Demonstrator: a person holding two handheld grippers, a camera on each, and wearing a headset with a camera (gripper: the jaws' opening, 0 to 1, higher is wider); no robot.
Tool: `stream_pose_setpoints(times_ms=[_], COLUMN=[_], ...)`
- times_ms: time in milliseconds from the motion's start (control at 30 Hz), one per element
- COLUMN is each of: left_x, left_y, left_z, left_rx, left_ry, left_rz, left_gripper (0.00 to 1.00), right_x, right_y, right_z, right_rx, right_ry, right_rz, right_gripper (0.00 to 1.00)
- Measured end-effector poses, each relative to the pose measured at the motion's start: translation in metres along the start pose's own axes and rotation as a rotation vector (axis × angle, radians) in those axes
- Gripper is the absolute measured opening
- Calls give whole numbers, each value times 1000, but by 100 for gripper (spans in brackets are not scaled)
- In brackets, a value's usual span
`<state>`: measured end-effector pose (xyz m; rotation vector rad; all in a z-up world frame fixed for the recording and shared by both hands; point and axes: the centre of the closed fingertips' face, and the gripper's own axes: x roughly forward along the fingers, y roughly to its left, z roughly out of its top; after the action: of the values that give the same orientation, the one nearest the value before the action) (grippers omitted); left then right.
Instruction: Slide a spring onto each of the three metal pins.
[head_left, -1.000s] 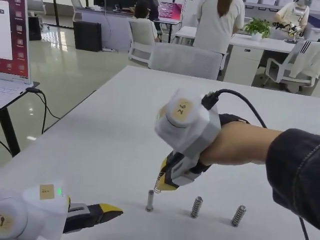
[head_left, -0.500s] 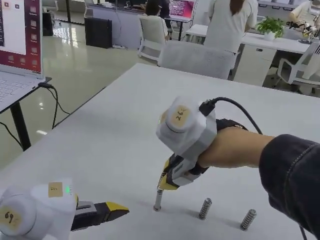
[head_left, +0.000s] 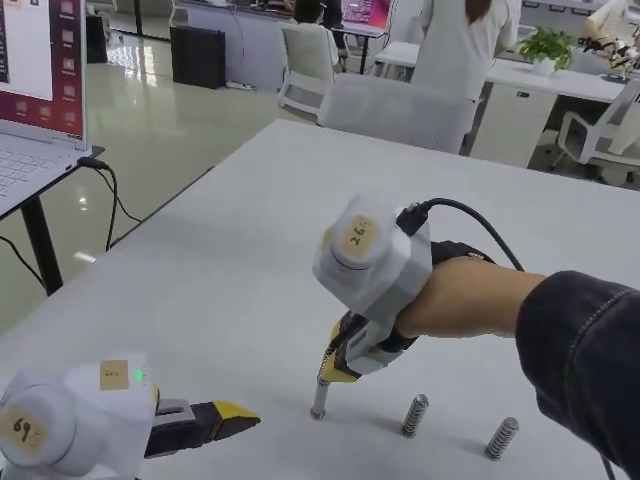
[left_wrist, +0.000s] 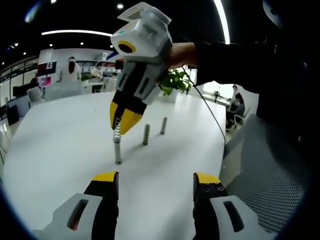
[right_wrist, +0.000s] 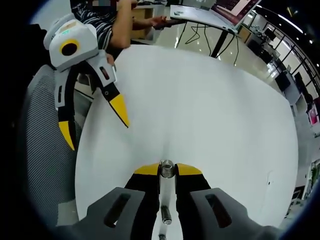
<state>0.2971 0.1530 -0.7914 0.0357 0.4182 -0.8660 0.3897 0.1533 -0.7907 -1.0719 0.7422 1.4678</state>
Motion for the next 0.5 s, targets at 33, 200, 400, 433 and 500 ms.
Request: stream_pose_setpoints(times_ms=[33,200,400,433,500], left_x=[0,-1,-1,-1,-1], left_y=[0,1,2,2,2], left_z=[0,-3,-4,-4,-4], left_rx=[-2,-6,-10,-10,-11], left_ry=[-1,2,4,5,5], left_rz=[0,0,3,2,3], left_gripper=[55,54,54,53,53], right_x=[1,9,17,19,22], right_y=[0,1,1,2,2], right_z=[0,-2,-6,-6,-7], right_rx=[2,5,17,17,15], right_ry=[0,13,27,30,34], right_rz=[2,12,27,28,29], right_gripper=[8,8,8,8,8])
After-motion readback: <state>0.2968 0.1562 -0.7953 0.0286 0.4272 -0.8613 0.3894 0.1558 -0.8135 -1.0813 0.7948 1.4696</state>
